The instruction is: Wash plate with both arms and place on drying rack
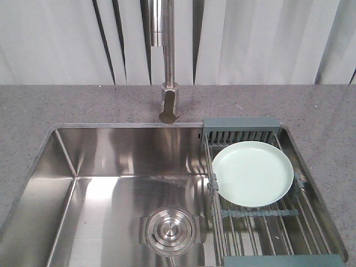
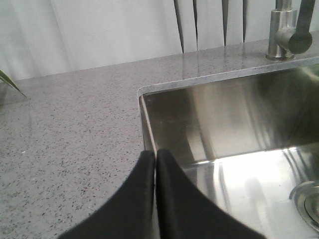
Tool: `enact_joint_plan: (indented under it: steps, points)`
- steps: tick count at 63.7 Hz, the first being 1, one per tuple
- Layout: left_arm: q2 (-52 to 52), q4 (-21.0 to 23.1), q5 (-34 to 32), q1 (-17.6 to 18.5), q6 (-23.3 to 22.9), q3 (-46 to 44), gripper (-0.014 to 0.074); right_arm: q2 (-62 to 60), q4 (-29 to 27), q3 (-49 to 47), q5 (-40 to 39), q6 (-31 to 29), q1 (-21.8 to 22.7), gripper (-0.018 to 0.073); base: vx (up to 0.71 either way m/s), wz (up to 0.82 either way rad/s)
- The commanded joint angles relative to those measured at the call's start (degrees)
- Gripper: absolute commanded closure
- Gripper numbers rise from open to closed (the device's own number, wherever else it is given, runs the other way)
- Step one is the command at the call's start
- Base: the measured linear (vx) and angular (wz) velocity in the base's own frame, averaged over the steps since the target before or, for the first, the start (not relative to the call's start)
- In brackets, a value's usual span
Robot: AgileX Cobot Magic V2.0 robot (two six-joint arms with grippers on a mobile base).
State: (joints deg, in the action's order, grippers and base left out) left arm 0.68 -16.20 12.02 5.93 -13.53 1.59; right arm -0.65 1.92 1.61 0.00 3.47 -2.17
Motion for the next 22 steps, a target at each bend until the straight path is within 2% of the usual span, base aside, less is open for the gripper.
enact_joint_plan:
  steps: [1, 22]
  points:
    - [0.86, -0.16, -3.66, 0.27, -0.10, 1.03, 0.0603, -0.64, 0.00, 0.12, -4.19, -0.17, 0.25, 0.0566, 0.00, 0.00]
    - [0.86, -0.16, -3.66, 0.27, -0.10, 1.03, 0.0603, -0.64, 0.00, 0.12, -4.19, -0.17, 0.25, 0.0566, 0.00, 0.00]
